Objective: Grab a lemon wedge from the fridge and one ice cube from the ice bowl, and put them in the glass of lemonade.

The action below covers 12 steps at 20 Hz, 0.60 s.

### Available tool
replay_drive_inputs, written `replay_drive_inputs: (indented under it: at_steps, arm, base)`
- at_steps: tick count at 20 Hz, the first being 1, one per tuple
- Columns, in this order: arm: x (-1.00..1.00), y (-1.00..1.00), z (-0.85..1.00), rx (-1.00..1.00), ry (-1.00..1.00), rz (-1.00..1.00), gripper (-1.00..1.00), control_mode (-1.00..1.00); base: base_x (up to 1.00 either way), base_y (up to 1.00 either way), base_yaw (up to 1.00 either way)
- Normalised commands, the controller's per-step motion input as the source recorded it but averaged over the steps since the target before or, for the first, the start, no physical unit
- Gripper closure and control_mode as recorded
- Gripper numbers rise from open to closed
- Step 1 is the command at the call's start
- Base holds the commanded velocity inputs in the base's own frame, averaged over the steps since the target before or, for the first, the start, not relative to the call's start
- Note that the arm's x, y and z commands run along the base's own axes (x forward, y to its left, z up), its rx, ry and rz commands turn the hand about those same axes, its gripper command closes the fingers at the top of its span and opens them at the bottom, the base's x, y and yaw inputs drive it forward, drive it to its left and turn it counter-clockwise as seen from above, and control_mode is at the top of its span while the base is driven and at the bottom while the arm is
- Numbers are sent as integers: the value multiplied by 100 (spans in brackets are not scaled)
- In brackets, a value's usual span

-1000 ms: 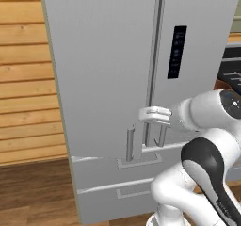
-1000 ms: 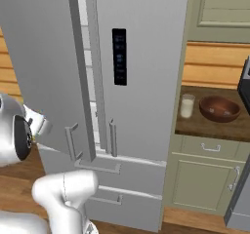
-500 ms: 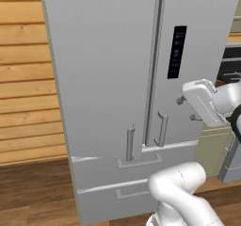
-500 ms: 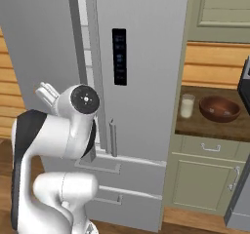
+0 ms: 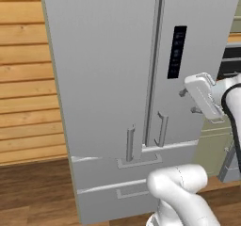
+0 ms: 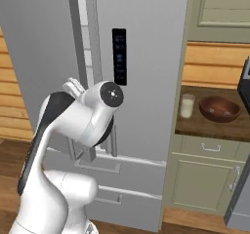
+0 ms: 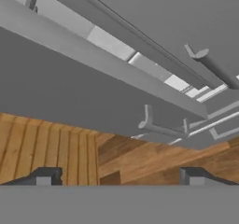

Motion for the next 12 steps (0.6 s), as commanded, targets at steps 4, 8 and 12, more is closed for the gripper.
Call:
replay_drive_inputs:
  at_steps: [4, 8, 12]
  arm:
    - [81, -13, -7, 0, 8, 0, -100, -100]
    - [81, 0, -16, 0, 5, 0, -100, -100]
    - [70, 11, -4, 0, 1, 0, -100, -100]
  base:
    - [0, 0, 0]
    - [0, 0, 0]
    - [0, 0, 0]
